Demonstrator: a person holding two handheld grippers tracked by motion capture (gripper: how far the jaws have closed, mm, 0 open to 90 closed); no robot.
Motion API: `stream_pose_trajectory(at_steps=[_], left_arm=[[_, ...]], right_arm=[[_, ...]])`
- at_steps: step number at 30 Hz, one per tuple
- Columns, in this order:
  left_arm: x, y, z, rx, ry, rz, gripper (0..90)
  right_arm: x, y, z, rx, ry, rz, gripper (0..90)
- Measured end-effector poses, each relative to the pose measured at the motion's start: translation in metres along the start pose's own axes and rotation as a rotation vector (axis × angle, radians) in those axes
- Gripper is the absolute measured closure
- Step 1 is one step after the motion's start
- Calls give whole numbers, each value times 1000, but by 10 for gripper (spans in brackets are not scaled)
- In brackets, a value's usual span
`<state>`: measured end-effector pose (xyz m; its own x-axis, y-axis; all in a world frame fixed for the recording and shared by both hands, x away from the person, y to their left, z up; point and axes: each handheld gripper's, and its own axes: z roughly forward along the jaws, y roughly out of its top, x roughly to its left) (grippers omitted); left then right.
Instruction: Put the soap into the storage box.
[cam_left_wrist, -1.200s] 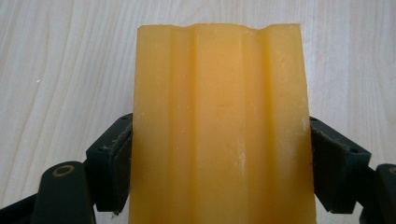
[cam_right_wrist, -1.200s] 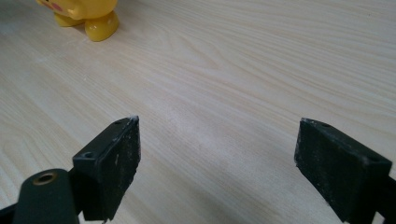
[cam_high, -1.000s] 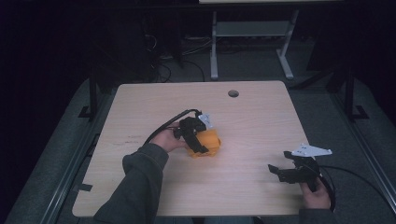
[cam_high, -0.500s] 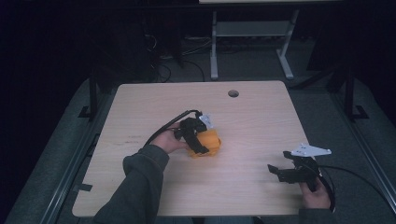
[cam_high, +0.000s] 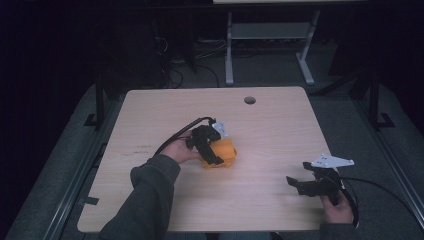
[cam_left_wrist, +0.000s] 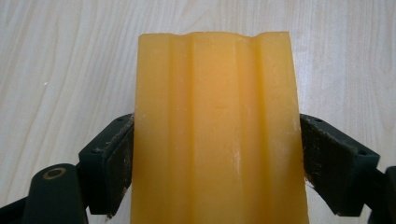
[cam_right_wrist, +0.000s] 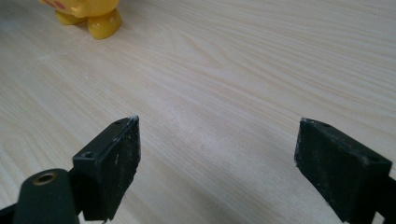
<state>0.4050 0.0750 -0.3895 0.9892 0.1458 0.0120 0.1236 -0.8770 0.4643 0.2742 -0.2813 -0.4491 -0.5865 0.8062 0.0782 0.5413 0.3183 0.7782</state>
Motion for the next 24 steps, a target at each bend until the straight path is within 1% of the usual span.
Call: stream_pose_trajectory(at_steps=[5, 6, 11, 12, 15, 23, 24], left_arm=[[0, 0, -6, -12, 16, 6, 176], [-1, -1, -9, -23, 21, 2, 176], [-2, -2, -13, -24, 23, 0, 176], [-3, -2, -15, -22, 31, 3, 176], [-4, -2, -17, -27, 34, 8, 176], [-6, -6, -25, -18, 45, 2, 176], [-6, -6, -26, -18, 48, 6, 175]], right_arm=[[0, 0, 0, -3, -2, 2, 139], [0, 0, 0, -3, -3, 3, 139], [0, 0, 0, -1, -4, 1, 139], [0, 0, 0, -1, -3, 1, 139], [0, 0, 0, -1, -2, 0, 139], [0, 0, 0, 0, -4, -1, 139], [0, 0, 0, 0, -5, -1, 139]])
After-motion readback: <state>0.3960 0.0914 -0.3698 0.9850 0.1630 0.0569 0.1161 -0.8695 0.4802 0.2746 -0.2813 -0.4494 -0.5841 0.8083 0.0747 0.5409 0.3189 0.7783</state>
